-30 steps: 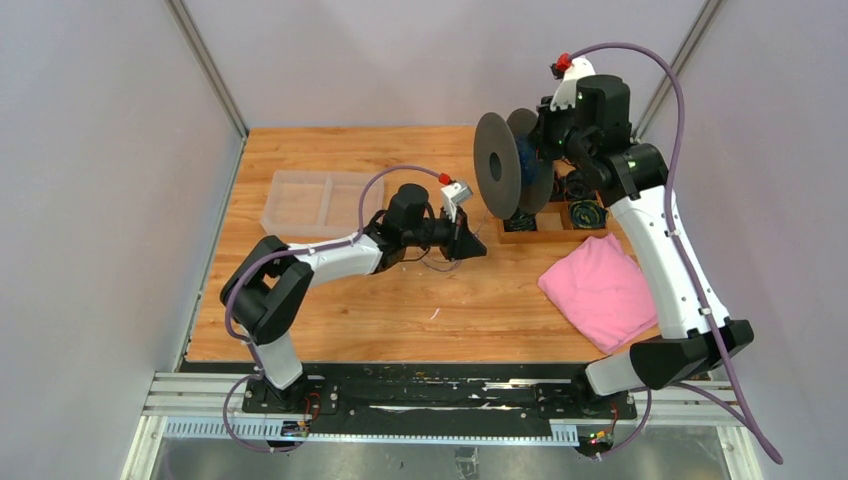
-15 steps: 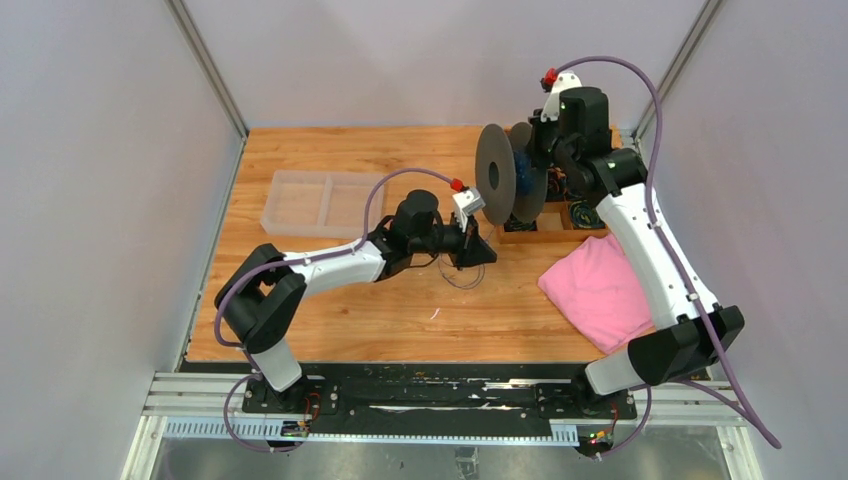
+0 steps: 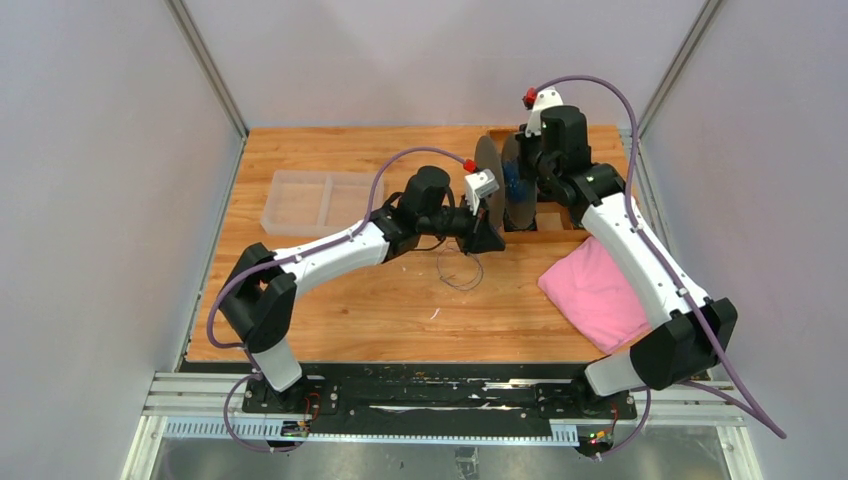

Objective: Wrap the cables
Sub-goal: Wrap the cable around the cable reel.

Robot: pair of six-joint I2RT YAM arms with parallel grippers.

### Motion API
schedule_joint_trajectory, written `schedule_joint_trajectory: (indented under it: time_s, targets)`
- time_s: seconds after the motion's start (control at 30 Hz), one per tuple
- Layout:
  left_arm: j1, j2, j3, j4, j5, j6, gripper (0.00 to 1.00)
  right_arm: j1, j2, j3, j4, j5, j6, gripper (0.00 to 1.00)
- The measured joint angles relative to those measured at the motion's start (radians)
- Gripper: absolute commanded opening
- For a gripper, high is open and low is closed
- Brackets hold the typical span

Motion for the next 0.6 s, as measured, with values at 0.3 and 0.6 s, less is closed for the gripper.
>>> schedule_joint_trajectory:
  time_s: [0.3,0.6]
  targets:
    - [-0.002,0.029,0.172,-0.223,0.01,0.07,0.07,0.029,-0.054,-0.089,0.085,0.057,-0.082,0.01]
    - [-0.006,0.029,0.259,-0.358,0.009,0.138,0.02,0.047,-0.087,-0.176,0.121,0.083,-0.148,0.01]
